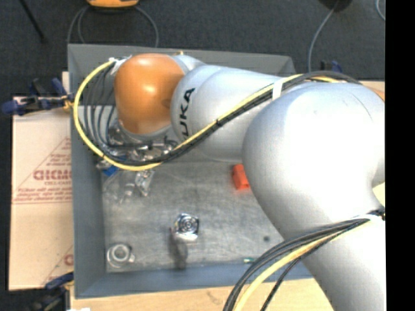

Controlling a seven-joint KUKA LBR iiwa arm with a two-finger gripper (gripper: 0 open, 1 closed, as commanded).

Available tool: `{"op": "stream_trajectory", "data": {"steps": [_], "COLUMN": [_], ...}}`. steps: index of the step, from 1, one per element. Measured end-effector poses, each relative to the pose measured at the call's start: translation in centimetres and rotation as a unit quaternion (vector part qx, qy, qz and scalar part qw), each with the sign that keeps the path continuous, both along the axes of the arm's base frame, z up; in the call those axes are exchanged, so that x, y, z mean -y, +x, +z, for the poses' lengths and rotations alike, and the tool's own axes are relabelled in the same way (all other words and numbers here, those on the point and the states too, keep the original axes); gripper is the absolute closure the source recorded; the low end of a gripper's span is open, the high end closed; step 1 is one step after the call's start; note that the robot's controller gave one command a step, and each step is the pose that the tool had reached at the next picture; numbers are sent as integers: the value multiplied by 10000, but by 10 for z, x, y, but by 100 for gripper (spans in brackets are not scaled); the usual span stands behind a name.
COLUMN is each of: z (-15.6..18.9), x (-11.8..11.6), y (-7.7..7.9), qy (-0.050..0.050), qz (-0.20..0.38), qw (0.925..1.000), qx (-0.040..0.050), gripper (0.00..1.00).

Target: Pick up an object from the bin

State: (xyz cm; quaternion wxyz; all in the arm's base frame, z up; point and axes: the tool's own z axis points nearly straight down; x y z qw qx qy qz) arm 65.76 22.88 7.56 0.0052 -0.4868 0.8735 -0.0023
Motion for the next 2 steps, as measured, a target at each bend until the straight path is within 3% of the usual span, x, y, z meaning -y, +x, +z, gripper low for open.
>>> {"op": "stream_trajectory", "data": {"steps": [1,2], "z": [3,159], "x": [-1,7], "y": [2,-31], "qy": [25,9], "qz": [-24,172], "qw": [10000,9999], "qx": [17,2], "gripper": [100,100]}}
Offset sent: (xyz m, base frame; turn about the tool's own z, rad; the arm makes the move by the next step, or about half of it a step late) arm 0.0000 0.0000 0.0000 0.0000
